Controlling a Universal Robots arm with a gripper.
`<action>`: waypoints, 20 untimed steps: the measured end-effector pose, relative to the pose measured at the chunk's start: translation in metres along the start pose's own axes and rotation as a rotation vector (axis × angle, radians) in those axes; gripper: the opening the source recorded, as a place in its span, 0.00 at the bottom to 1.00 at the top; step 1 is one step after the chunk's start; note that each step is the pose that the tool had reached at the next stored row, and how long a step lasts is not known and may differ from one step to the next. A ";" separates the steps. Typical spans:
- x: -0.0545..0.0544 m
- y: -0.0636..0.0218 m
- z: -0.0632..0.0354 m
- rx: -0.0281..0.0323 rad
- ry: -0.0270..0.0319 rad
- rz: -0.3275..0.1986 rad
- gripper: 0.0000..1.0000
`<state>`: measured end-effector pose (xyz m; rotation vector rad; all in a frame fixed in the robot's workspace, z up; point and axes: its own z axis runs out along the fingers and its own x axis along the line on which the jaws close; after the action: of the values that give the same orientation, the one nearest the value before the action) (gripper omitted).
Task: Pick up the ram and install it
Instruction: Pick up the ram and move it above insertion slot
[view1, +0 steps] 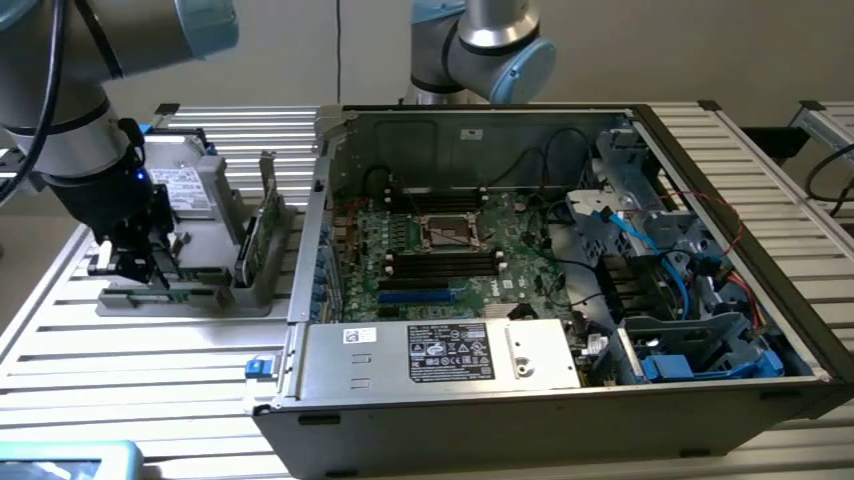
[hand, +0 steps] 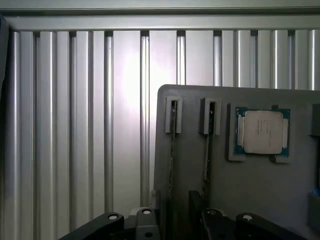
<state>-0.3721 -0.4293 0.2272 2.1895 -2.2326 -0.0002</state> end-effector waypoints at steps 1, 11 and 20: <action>0.000 -0.0003 0.0010 0.0002 0.0001 0.000 0.36; 0.001 -0.0007 0.0156 0.0003 0.0011 -0.001 0.36; 0.001 -0.0008 0.0237 0.0001 0.0012 -0.001 0.36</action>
<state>-0.3716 -0.4301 0.2035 2.1898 -2.2312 0.0012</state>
